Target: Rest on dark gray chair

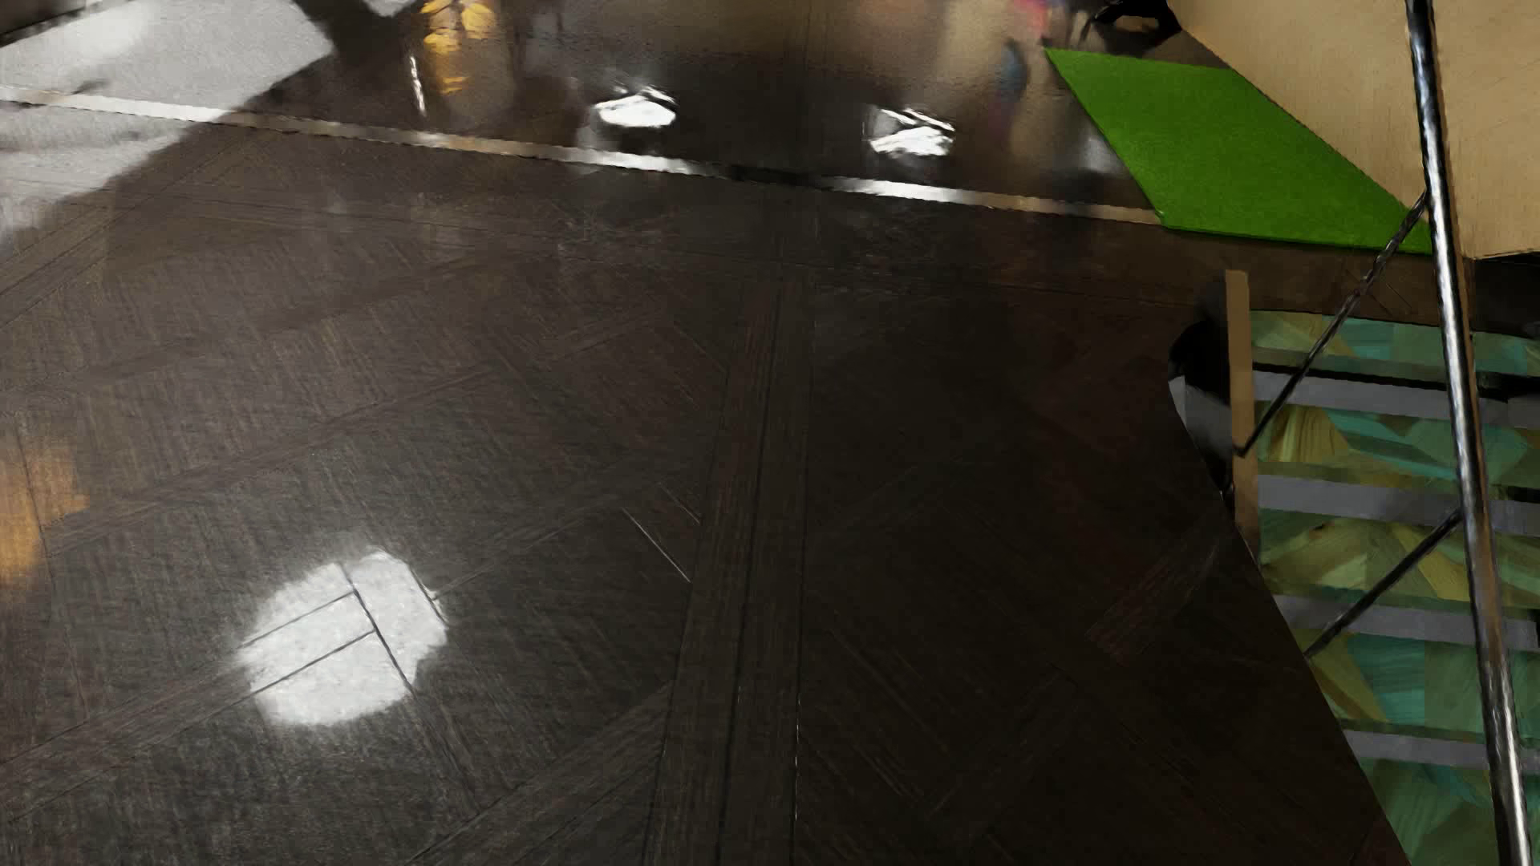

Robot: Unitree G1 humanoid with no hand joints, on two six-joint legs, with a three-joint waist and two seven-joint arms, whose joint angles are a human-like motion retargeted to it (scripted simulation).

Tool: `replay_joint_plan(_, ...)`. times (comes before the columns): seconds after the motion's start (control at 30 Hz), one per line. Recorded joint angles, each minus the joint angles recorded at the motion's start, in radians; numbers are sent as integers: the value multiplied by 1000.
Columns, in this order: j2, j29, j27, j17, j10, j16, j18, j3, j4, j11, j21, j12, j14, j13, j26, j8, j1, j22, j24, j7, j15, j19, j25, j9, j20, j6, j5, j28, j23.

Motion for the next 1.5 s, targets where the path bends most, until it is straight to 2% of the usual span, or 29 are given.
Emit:
replay_joint_plan(0.03, -1, -10, -8, 0, 1, 30, 3, 3, -1, 1, 8, -17, 3, -8, 22, -2, -2, -9, -25, -1, -1, -3, -26, 4, -13, -2, 1, 7, -16)
replay_joint_plan(0.07, 4, -20, 4, -28, 4, 70, -2, 4, 2, 0, 13, -21, 2, -19, 33, -6, -1, -37, -14, 3, -3, -2, -11, 4, -27, -2, 0, -9, -21)
replay_joint_plan(0.1, 0, 11, -6, -61, 3, 112, -7, 3, 5, 1, 15, -26, 2, -33, 9, -8, -3, -60, 22, 5, -1, 4, -7, 1, -38, 0, -2, -38, -24)
replay_joint_plan(0.13, -2, 49, -24, -95, 3, 149, -5, 3, 4, 3, 21, -30, 2, -45, -12, -11, -4, -76, 58, 9, -2, 4, -39, 0, -38, 1, -1, -54, -35)
replay_joint_plan(0.17, 3, 56, -32, -123, 1, 176, -2, 3, 3, 3, 33, -32, 1, -52, -19, -13, 4, -70, 74, 12, -2, 3, -59, 2, -30, 3, 0, -63, -36)
replay_joint_plan(0.23, 7, -8, -49, -149, 1, 198, -4, 2, 3, 2, 19, -37, -1, -63, -1, -12, 9, -2, 49, 13, -2, 0, -65, 0, -13, 2, 1, -14, 26)
replay_joint_plan(0.3, 15, -119, -36, -145, 0, 196, -8, 2, 6, -2, -14, -38, -4, -68, 26, -14, 16, 76, 5, 21, -3, 1, -18, -3, 11, 0, 2, 60, 131)
replay_joint_plan(0.37, 11, -187, -18, -138, 0, 190, -6, 3, 6, 6, -36, -30, -7, -65, 37, -13, 21, 112, -3, 25, -4, -1, 30, -8, 25, 0, 4, 97, 196)
replay_joint_plan(0.57, 15, -106, -46, -119, 0, 142, -5, 2, 5, -3, -19, 9, -8, -10, 7, -12, 20, 36, 38, 22, -1, 3, -24, -12, 15, -2, 2, 46, 106)
replay_joint_plan(0.7, 6, -80, -30, -69, -1, 73, -1, 1, 2, 9, -2, -9, 0, -13, 17, -11, 17, 16, 30, 19, 3, 1, -11, 11, -28, -3, 0, 22, 77)
replay_joint_plan(0.77, -12, -55, -10, -58, -2, 60, 8, 0, -3, 35, 15, -22, 8, -27, 18, -5, 15, -15, 28, 16, 2, -2, 16, 32, -46, -1, -1, -6, 59)
replay_joint_plan(0.87, -43, -17, 12, -60, 54, 81, 14, -3, -5, 84, 57, -80, 3, -73, 26, -5, -20, -58, 25, 12, 4, -6, 13, 89, -92, -2, -4, -65, -5)
replay_joint_plan(0.93, -102, -6, 17, -67, 112, 103, 22, -7, -8, 160, 103, -126, -3, -116, 11, 2, -67, -96, 49, 2, -8, -10, -4, 124, -139, 0, -8, -117, -39)
replay_joint_plan(1.03, -240, -1, 6, -93, 216, 129, 16, -9, -4, 328, 187, -213, -14, -211, -3, 16, -163, -161, 81, -17, -35, 7, -30, 212, -212, 0, -29, -144, -106)
replay_joint_plan(1.1, -341, -13, 0, -120, 305, 148, -2, -10, 5, 418, 228, -289, -21, -283, -13, 17, -262, -214, 93, -28, -47, 22, -26, 284, -275, 2, -47, -152, -154)
replay_joint_plan(1.17, -425, -71, -4, -142, 380, 164, -9, -9, 17, 483, 276, -370, -51, -351, -20, 20, -347, -259, 115, -35, -50, 38, -21, 367, -373, 5, -58, -117, -194)
replay_joint_plan(1.2, -478, -66, -85, -150, 430, 179, -8, -10, 28, 527, 299, -434, -109, -387, -102, 34, -393, -262, 111, -63, -62, 40, -31, 420, -363, 15, -53, -164, -198)
replay_joint_plan(1.27, -577, -82, -103, -178, 514, 188, -18, -9, 52, 607, 357, -524, -150, -459, -118, 39, -482, -280, 138, -68, -70, 65, -39, 496, -455, 17, -68, -142, -237)
replay_joint_plan(1.4, -814, -54, -165, -289, 741, 204, -118, -20, 114, 848, 473, -713, -128, -620, -148, 61, -711, -305, 191, -84, -124, 117, -83, 651, -619, 38, -107, -66, -413)
replay_joint_plan(1.47, -942, -103, -223, -374, 875, 251, -153, -23, 138, 987, 501, -807, -164, -676, -190, 80, -829, -384, 214, -104, -159, 151, -82, 712, -697, 43, -132, -9, -555)
replay_joint_plan(1.5, -1006, -137, -245, -418, 937, 283, -162, -25, 146, 1057, 518, -857, -186, -710, -199, 89, -883, -430, 206, -122, -176, 164, -71, 744, -735, 41, -142, 36, -624)
